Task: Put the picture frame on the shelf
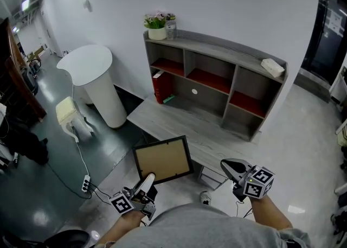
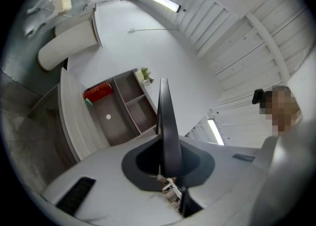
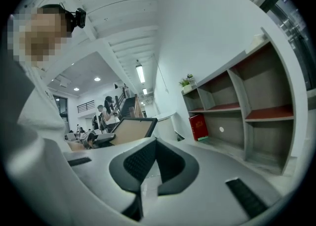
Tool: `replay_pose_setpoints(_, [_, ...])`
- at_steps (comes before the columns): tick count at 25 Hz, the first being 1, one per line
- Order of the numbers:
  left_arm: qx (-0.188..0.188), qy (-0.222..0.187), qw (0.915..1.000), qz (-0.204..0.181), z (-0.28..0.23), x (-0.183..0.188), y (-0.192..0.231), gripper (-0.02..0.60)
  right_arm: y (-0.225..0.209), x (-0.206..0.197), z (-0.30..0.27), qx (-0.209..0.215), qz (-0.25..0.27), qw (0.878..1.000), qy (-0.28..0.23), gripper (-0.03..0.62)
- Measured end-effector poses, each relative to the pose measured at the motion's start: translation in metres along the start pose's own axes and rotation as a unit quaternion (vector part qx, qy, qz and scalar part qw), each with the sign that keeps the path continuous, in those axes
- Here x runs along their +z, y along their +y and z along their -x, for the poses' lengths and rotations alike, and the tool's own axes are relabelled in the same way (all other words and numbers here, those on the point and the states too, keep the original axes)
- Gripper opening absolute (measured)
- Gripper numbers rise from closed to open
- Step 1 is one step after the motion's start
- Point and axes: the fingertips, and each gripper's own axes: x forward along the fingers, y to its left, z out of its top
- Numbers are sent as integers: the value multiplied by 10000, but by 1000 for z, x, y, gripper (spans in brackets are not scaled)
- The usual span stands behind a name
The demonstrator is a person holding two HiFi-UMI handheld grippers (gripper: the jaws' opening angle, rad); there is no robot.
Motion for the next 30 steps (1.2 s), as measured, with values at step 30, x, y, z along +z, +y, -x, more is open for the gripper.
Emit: replay_pose_setpoints(30, [848, -931, 9895, -706, -250, 131, 145, 40, -222, 77, -137, 1325, 434, 9900, 220, 12])
